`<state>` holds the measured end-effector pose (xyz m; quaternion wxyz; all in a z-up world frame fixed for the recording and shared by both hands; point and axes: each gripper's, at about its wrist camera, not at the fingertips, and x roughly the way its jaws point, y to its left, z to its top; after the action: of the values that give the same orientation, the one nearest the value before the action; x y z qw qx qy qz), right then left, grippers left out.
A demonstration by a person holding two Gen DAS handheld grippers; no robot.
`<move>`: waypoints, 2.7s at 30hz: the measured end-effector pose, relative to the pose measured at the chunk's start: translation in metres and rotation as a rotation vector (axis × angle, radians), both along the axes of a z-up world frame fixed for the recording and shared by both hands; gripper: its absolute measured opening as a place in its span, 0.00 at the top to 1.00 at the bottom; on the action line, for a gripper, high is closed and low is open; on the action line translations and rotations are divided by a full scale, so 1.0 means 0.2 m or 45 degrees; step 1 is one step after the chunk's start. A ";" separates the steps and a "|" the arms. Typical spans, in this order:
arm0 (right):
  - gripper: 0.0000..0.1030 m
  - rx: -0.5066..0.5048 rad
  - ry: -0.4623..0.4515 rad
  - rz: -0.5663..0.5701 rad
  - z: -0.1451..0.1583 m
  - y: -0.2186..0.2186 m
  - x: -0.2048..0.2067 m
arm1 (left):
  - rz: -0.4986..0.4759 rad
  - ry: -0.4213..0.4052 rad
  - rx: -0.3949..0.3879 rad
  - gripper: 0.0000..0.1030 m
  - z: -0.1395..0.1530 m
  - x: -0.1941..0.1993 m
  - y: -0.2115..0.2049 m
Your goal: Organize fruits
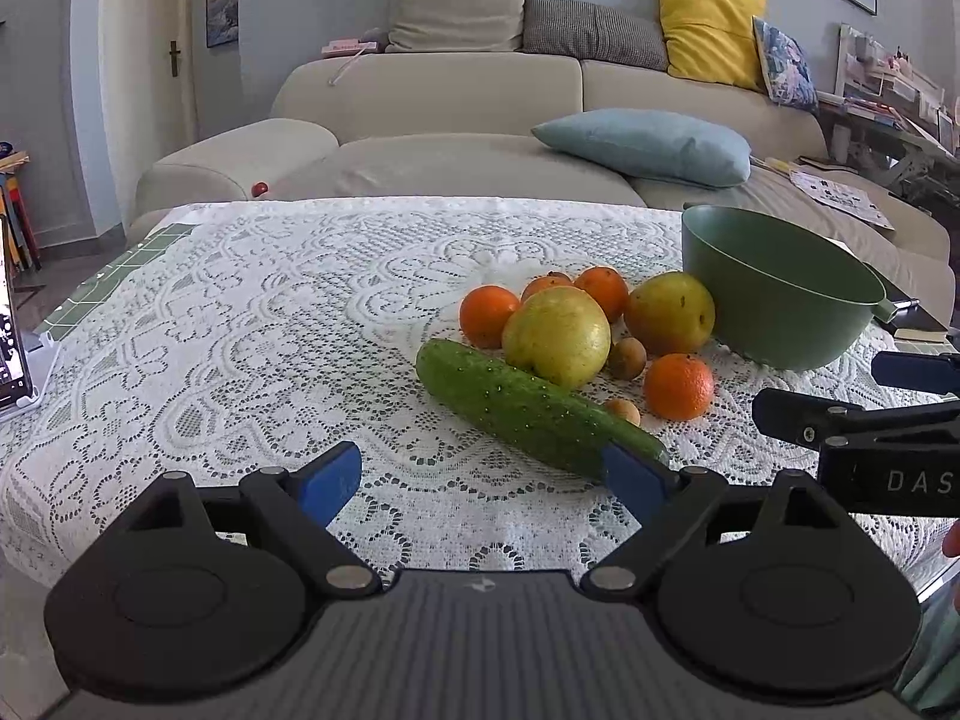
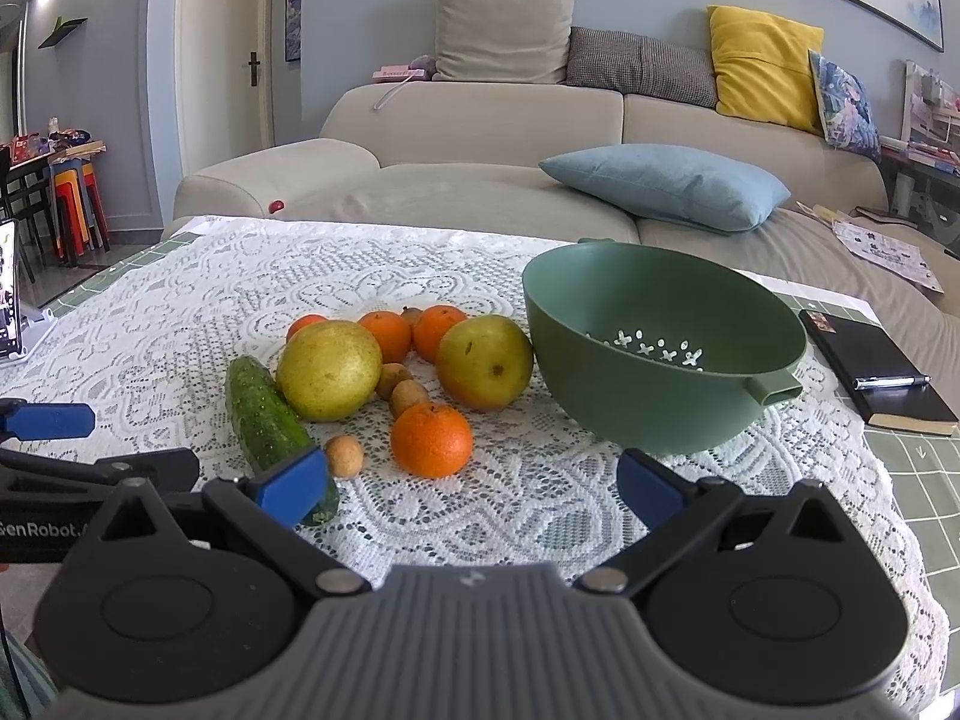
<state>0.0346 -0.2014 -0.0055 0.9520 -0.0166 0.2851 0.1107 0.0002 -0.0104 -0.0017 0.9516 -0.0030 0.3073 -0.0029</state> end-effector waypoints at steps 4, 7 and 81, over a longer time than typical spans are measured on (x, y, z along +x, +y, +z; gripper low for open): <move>0.04 0.001 0.000 -0.001 0.00 0.00 0.00 | -0.001 0.000 0.000 0.00 0.00 0.00 0.00; 0.04 0.003 0.005 -0.003 0.00 0.00 0.00 | -0.001 0.000 0.000 0.00 0.00 0.00 0.00; 0.30 0.509 0.268 -0.148 -0.06 -0.14 0.41 | -0.308 0.037 -0.042 0.25 0.04 0.34 -0.07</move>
<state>0.1176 -0.2299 -0.0167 0.9061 0.2004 0.3556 0.1112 0.0682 -0.0247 0.0067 0.9396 0.0183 0.3190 -0.1227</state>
